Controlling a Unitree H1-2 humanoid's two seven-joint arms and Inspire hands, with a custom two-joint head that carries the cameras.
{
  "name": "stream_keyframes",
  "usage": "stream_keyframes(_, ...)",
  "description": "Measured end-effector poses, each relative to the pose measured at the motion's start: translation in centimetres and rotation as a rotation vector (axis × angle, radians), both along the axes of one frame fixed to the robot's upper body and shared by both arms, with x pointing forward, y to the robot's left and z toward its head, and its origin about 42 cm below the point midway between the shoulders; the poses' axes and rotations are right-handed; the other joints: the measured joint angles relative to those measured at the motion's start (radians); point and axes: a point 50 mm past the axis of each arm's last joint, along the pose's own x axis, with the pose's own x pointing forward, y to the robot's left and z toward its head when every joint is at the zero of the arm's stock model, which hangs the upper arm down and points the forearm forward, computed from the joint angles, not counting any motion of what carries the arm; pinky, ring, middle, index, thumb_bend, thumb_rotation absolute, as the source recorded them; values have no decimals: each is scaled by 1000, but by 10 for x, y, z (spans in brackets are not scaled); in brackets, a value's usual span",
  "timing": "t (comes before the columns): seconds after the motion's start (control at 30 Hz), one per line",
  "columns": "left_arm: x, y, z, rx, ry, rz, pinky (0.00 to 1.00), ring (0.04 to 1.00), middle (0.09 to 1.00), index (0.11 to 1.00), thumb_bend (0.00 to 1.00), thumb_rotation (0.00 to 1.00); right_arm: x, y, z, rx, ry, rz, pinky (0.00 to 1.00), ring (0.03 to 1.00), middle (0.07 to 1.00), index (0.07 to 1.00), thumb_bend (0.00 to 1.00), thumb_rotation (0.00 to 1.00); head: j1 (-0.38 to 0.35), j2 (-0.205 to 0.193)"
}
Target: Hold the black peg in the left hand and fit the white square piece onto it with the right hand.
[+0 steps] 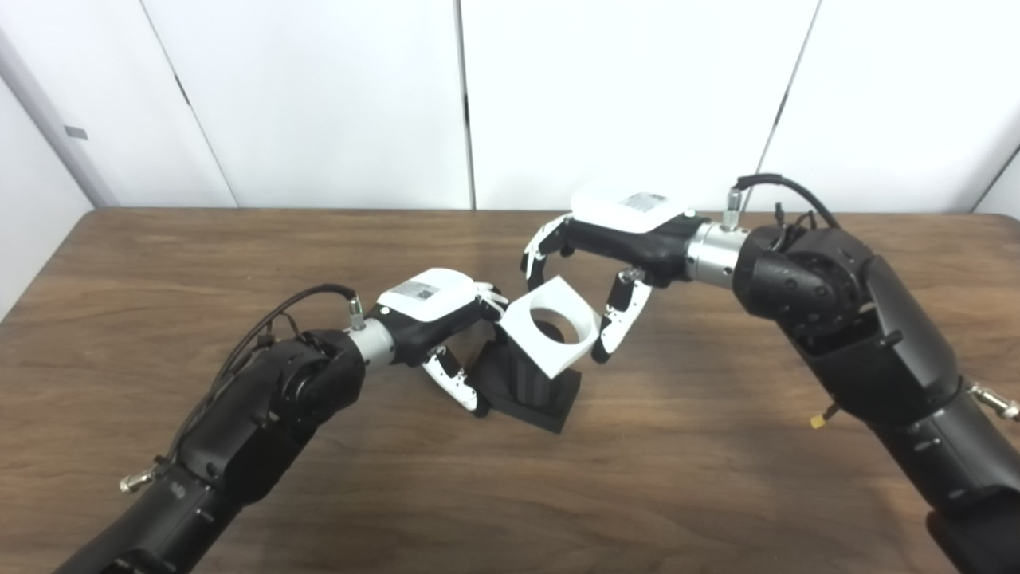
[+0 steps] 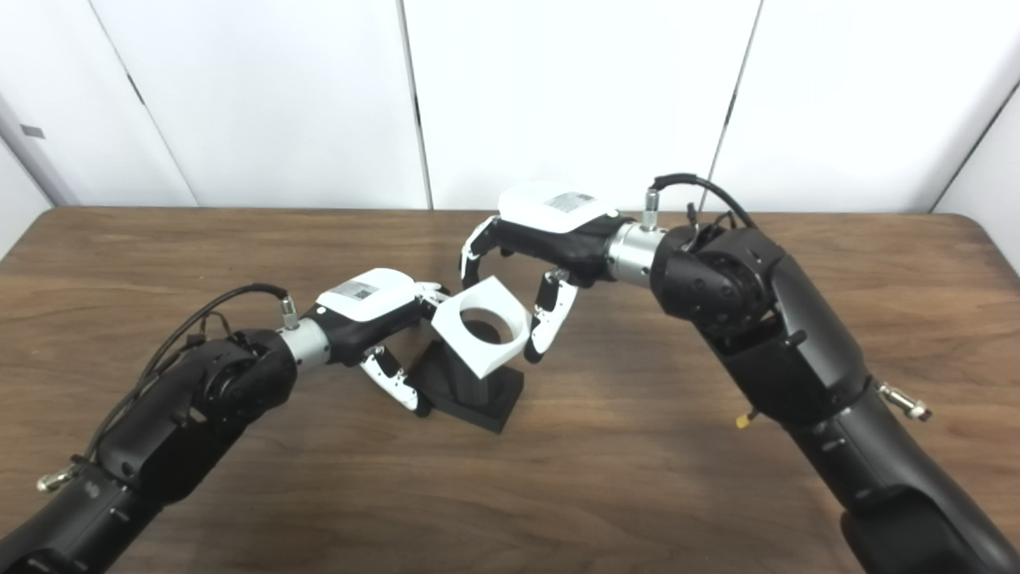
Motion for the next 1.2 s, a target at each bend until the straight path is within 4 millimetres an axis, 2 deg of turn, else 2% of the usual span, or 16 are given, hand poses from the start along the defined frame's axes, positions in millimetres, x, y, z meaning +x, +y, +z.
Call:
stream_keyframes(0.93, -1, -3, 0, -3, 4, 8, 770, 927, 871, 490, 523, 71, 17, 8, -35, 5, 85, -33, 703, 794, 758, 478, 523, 128, 17, 11)
stream_keyframes(1.2, -1, -3, 0, -3, 5, 13, 759, 910, 871, 491, 523, 72, 18, 11, -36, 10, 83, -35, 693, 789, 755, 478, 523, 128, 21, 17)
